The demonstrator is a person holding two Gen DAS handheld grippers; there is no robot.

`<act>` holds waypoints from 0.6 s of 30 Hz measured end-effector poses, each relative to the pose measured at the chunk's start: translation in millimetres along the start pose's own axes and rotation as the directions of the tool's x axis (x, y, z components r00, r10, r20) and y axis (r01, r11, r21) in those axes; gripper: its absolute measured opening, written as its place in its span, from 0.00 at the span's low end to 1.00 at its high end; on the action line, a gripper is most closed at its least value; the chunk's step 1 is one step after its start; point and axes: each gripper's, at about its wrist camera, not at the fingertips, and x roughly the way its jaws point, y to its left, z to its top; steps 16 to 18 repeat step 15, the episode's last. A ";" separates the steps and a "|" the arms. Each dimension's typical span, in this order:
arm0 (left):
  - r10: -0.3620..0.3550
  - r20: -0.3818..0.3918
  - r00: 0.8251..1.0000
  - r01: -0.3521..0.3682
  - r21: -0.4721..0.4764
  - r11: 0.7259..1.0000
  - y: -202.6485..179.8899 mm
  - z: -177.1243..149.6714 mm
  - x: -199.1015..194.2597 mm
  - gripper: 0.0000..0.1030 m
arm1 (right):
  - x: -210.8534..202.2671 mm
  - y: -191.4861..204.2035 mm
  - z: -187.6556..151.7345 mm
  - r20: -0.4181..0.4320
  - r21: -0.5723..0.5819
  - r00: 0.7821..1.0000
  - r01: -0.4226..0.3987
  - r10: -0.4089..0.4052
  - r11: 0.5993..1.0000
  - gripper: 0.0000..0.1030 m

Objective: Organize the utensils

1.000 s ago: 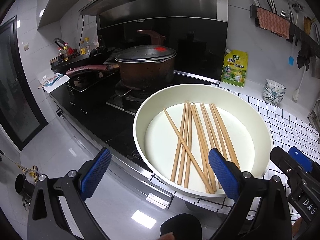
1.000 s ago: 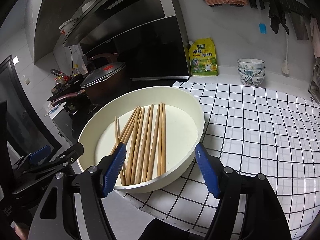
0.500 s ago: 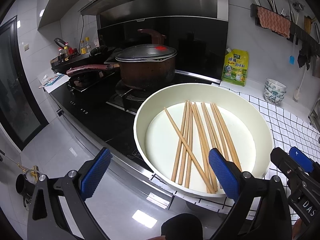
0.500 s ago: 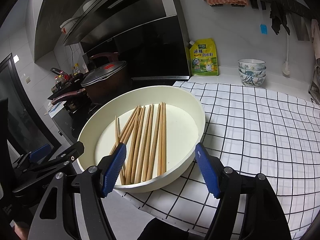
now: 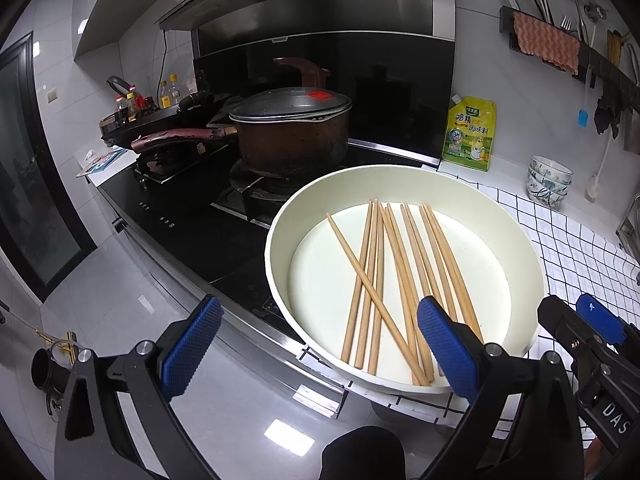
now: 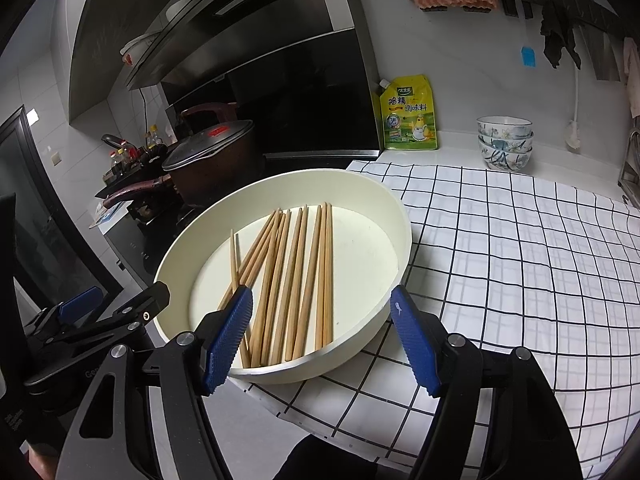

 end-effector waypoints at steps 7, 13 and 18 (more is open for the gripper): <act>-0.001 0.002 1.000 0.001 -0.002 1.000 -0.3 0.5 -0.1 0.94 | 0.2 0.1 0.0 -0.001 0.000 1.000 0.000 0.000 1.000 0.66; -0.001 -0.001 1.000 0.001 0.002 1.000 -0.9 -0.1 -0.1 0.94 | 1.0 0.2 -1.6 -0.001 0.000 1.000 -0.001 0.001 1.000 0.66; -0.001 -0.001 1.000 0.001 0.001 1.000 -0.8 -0.3 -0.5 0.94 | 0.9 0.2 -1.2 -0.002 0.000 1.000 -0.001 0.001 1.000 0.66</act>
